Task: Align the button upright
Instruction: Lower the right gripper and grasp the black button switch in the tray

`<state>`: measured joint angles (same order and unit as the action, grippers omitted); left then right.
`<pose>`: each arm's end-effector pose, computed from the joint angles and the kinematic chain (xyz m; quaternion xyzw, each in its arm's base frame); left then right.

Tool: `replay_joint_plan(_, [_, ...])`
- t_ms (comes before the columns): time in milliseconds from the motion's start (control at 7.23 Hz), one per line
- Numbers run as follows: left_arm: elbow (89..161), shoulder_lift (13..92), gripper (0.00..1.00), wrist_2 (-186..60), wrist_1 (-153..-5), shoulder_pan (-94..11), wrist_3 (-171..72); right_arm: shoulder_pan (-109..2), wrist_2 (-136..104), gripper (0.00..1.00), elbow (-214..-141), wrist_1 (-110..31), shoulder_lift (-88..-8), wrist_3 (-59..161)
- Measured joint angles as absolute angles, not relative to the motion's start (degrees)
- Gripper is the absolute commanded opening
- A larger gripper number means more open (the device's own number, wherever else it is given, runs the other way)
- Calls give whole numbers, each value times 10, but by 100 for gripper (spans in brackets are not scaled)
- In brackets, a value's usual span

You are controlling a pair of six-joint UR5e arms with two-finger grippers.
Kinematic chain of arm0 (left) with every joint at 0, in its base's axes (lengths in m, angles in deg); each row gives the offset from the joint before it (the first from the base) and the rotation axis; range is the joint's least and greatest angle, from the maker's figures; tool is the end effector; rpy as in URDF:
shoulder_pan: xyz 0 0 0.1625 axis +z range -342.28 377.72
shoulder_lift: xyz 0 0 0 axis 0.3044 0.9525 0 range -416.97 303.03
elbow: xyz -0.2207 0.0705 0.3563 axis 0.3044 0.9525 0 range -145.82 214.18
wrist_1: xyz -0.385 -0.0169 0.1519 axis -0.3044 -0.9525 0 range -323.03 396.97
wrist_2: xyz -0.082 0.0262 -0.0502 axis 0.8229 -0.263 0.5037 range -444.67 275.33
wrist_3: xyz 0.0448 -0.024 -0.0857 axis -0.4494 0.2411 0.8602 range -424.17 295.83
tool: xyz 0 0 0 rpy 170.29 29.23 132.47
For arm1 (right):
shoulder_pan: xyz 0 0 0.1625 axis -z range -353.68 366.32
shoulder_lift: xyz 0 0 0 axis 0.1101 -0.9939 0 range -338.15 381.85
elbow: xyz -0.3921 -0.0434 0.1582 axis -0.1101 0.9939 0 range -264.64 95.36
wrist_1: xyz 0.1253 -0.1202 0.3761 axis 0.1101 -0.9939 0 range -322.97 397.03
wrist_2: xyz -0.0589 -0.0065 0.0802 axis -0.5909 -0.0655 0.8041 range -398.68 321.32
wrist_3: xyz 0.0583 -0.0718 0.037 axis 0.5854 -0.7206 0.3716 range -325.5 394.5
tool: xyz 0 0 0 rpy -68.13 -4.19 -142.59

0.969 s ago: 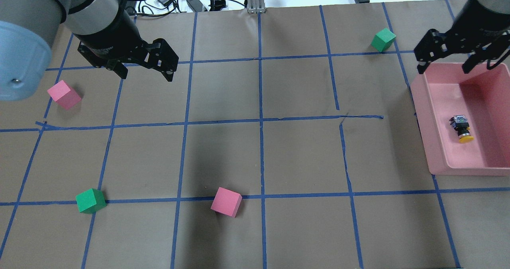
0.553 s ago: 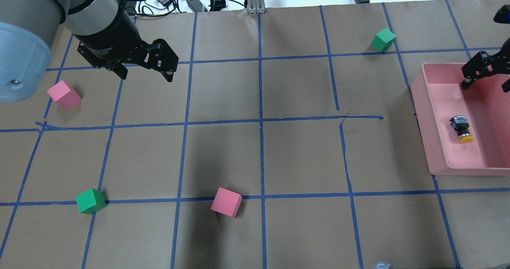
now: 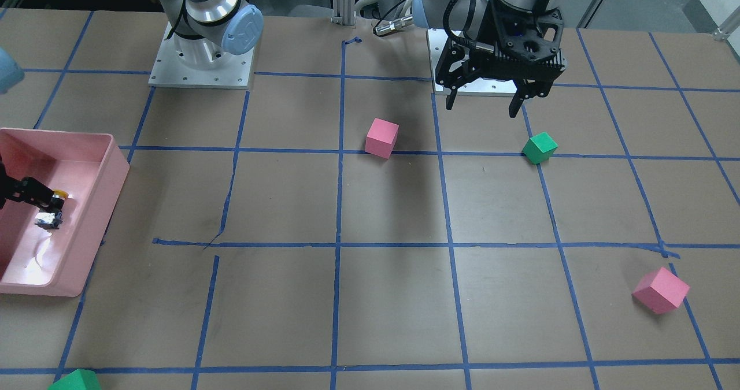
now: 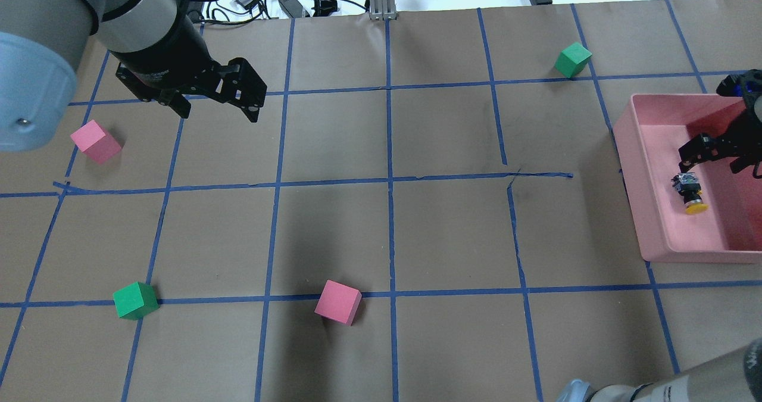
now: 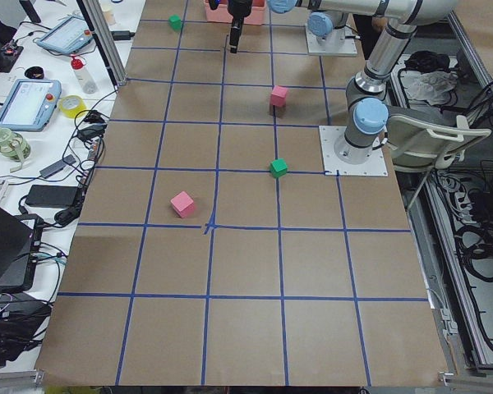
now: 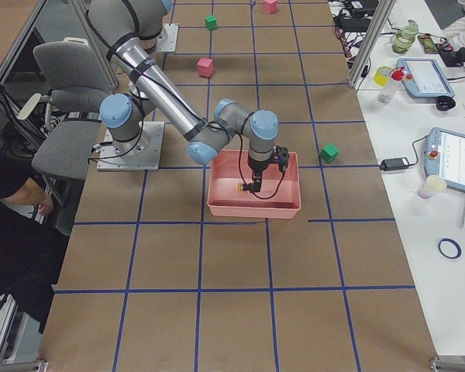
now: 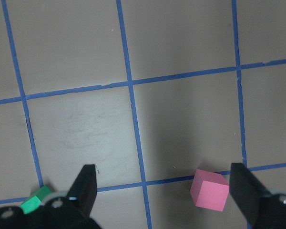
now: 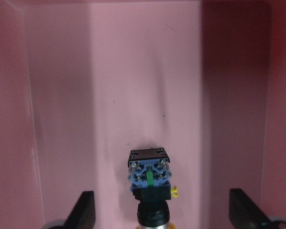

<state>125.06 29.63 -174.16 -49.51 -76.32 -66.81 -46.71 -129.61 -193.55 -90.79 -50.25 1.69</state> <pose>-0.1675 -0.4655 0.5154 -0.0584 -0.9969 0.0527 0.0051 -0.2233 -0.5154 0.2341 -0.0363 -0.9993 0.0026 0.0117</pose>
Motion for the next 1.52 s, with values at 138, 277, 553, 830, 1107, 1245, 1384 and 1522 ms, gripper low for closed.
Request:
replay_joint_plan(138, [1251, 296, 100, -1742, -495, -763, -668, -466, -1296, 100, -1938, -918, -493, 15])
replay_joint_plan(277, [1251, 296, 100, -1742, -495, -763, -668, -465, -1296, 100, -1939, -922, -488, 14])
replay_joint_plan(553, [1251, 296, 100, -1742, -495, -763, -668, -465, -1296, 100, -1939, -924, -480, 14])
replay_joint_plan(830, [1251, 296, 100, -1742, -495, -763, -668, -465, -1296, 100, -1939, -924, -476, 13])
replay_joint_plan(1107, [1251, 296, 100, -1742, -495, -763, -668, -465, -1296, 100, -1939, -928, -471, 12])
replay_joint_plan(1245, [1251, 296, 100, -1742, -495, -763, -668, -465, -1297, 100, -1939, -936, -464, 11])
replay_joint_plan(1384, [1251, 296, 100, -1742, -495, -763, -668, -465, -1297, 100, -1939, -949, -452, 11])
replay_joint_plan(1522, [1251, 296, 100, -1742, -495, -763, -668, -465, -1297, 100, -1940, -960, -442, 11])
